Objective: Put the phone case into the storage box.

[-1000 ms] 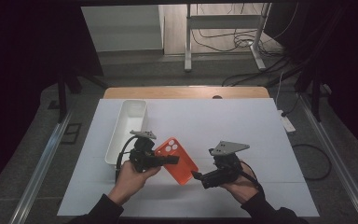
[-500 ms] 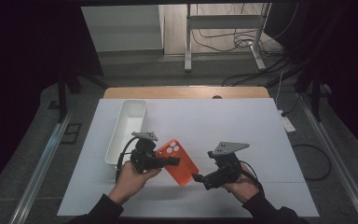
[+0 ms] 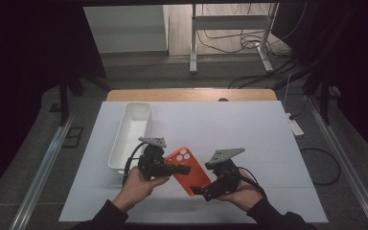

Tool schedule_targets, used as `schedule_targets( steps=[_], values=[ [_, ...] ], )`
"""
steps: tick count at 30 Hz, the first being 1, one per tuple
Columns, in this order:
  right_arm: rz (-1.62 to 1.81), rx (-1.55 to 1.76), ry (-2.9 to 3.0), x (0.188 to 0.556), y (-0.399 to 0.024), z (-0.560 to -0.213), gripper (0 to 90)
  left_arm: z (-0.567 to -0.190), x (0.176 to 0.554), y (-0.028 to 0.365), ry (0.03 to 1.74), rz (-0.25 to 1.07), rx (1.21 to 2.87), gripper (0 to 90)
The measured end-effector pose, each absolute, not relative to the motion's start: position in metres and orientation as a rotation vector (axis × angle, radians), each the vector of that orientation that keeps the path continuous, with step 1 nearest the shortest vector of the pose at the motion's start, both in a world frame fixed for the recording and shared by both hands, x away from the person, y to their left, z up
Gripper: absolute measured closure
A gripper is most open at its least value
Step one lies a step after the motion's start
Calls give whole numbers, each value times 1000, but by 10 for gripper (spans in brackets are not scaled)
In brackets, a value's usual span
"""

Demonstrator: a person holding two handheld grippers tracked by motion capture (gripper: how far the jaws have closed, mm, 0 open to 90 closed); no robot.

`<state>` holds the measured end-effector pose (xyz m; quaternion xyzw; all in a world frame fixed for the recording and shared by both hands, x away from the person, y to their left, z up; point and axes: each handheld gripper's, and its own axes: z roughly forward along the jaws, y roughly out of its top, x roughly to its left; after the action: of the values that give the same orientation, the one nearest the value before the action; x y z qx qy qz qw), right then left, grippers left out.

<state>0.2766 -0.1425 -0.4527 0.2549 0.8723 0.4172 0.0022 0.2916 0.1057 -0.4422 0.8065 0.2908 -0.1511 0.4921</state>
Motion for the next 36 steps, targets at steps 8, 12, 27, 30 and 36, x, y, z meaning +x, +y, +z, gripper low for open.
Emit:
schedule_targets(
  steps=[8, 12, 27, 30, 36],
  values=[
    [1309, 761, 2772, 274, -140, -451, 158, -442, 291, 103, 660, -393, 1956, 839],
    [1324, 725, 2797, 274, -142, -449, 324, -441, 290, 102, 637, -401, 1962, 839],
    [1362, 657, 2951, 277, -146, -445, 839, -439, 287, 97, 575, -380, 1984, 696],
    [1323, 628, 2915, 273, -143, -442, 846, -438, 287, 98, 613, -324, 1996, 603],
    [1313, 665, 2835, 274, -147, -439, 847, -433, 285, 100, 657, -162, 2042, 409]
  ],
)
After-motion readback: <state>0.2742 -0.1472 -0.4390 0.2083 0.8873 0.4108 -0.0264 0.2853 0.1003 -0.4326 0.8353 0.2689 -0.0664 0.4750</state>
